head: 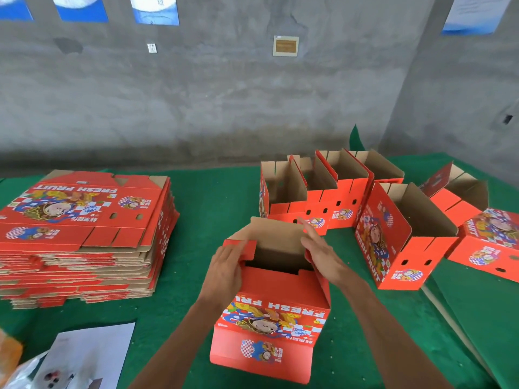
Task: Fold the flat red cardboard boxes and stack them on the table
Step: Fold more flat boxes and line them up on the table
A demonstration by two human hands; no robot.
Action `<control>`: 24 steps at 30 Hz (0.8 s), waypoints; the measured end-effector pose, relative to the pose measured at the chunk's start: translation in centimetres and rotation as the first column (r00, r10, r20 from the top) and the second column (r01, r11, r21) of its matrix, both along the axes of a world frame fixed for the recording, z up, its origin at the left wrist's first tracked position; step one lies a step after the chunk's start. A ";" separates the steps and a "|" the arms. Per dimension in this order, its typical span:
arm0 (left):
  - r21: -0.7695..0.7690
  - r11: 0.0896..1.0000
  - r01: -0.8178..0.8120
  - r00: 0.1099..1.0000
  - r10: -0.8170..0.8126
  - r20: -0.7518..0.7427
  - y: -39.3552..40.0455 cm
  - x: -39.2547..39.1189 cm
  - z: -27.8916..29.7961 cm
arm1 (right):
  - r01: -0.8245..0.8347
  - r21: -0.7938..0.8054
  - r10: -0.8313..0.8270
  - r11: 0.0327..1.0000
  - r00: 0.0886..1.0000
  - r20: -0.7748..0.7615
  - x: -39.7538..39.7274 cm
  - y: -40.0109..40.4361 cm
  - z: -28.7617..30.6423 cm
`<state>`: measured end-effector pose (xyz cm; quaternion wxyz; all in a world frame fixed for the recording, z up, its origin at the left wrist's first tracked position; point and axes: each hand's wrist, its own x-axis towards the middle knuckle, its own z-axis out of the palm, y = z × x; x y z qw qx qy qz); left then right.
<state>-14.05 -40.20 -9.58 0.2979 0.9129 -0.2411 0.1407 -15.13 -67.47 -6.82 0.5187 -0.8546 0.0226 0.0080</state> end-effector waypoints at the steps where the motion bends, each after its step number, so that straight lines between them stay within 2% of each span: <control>1: 0.055 0.998 0.014 0.999 -0.016 0.038 -0.2 0.2 -0.2 | 0.009 -0.001 -0.009 1.000 1.000 0.025 0.1 0.0 -0.1; 3: 0.165 0.986 -0.002 1.000 0.002 -0.001 -0.6 0.2 -0.5 | 0.047 -0.109 -0.037 0.993 0.996 0.085 0.2 0.0 -0.7; 4: 0.163 0.987 -0.005 0.999 0.011 -0.036 -0.7 0.1 -0.8 | 0.062 -0.208 -0.043 0.976 0.995 0.094 0.2 0.0 -1.1; 6: -0.007 0.999 -0.036 0.994 0.035 -0.104 -0.7 0.0 -0.6 | 0.086 -0.367 -0.056 0.926 0.994 0.093 0.1 0.0 -2.0; 8: -0.124 0.985 -0.121 0.978 0.098 -0.182 -0.7 0.1 -0.3 | 0.062 -0.407 -0.015 0.912 0.993 0.117 0.1 -0.3 -2.8; 11: -0.107 0.981 -0.162 0.963 0.133 -0.233 -0.8 0.2 0.3 | -0.016 -0.298 0.069 0.954 0.983 0.167 -0.3 -0.7 -3.8; 13: -0.245 0.961 -0.127 0.946 0.043 -0.322 -0.8 0.5 1.0 | -0.021 -0.106 0.030 0.994 0.996 0.090 -0.7 -0.9 -3.7; 15: -0.303 0.943 -0.135 0.896 -0.015 -0.444 -0.5 1.1 1.2 | -0.028 -0.023 0.027 0.999 0.999 -0.037 -1.1 -1.1 -3.4; 16: -0.227 0.967 -0.116 0.878 -0.007 -0.479 -0.4 1.3 1.2 | -0.060 -0.077 0.056 0.995 0.997 -0.044 -1.3 -1.5 -3.4; 17: -0.085 0.994 -0.072 0.873 0.021 -0.486 -0.5 1.3 1.1 | -0.094 -0.230 0.092 0.969 0.996 -0.018 -1.6 -1.8 -3.6; 19: 0.202 0.979 -0.010 0.881 0.104 -0.461 -1.0 1.1 0.6 | -0.110 -0.570 0.147 0.814 0.989 0.019 -2.1 -2.1 -3.8; 21: 0.344 0.936 -0.075 0.897 0.214 -0.387 -2.1 0.7 -0.2 | -0.059 -0.670 0.102 0.740 0.994 0.025 -2.3 -1.6 -4.1; 24: 0.414 0.886 -0.209 0.895 0.344 -0.285 -3.3 0.4 -0.9 | 0.010 -0.734 0.032 0.679 0.999 0.044 -2.1 -0.5 -4.3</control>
